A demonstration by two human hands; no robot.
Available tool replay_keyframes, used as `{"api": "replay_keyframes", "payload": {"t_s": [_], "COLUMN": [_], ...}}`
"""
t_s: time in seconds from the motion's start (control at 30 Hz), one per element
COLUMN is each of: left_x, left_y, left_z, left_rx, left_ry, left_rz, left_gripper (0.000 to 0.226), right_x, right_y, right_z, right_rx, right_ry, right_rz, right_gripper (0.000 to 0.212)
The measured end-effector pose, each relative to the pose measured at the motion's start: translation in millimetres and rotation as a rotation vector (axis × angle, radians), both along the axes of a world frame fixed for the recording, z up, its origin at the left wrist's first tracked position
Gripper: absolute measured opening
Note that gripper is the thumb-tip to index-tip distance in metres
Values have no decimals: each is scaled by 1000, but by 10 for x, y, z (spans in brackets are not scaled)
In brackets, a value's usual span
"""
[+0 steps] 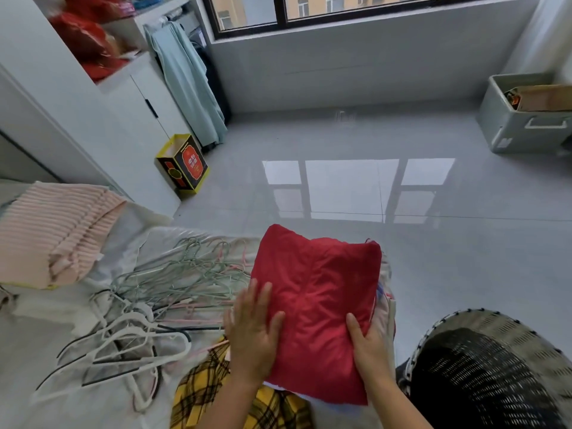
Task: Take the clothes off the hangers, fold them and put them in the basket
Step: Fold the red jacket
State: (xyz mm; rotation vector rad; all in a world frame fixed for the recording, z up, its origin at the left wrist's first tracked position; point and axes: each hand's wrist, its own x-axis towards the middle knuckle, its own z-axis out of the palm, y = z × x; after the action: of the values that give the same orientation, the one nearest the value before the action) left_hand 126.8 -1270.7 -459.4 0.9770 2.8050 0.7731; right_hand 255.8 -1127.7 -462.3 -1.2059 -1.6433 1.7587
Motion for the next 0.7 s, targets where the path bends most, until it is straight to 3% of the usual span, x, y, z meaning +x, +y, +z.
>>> {"api": "replay_keyframes", "payload": {"t_s": [0.07,0.13,0.3,0.4,0.5,0.6,0.7], "left_x": [62,67,-40,-46,72,322,579], "left_y": [68,128,225,155,-190,-872,-1750], "left_z": [-57,-128,-166,-12,89,58,-70], "left_rx": [-225,-379,-463,-361,-92,103,-15], "left_ry": [-44,-62,-121,-142,-166,-345,-635], "left_rz": [-150,-158,-183,-171,-52,83,243], "left_gripper": [67,79,106,108,89,80,62], "right_x": [-2,5,-50,-29,98,233,498], "right_y": [31,68,119,128,125,-84,-543], "right_z": [-38,-133,-177,-229,-425,-134,128], "right_rx": [3,-15,47,80,-26,4,227], "right_ry": [11,-5,-75,-86,-168,-195,-109], "right_rz": [2,1,-39,-46,8,-22,-145], "right_gripper": [62,59,55,68,91,65,73]}}
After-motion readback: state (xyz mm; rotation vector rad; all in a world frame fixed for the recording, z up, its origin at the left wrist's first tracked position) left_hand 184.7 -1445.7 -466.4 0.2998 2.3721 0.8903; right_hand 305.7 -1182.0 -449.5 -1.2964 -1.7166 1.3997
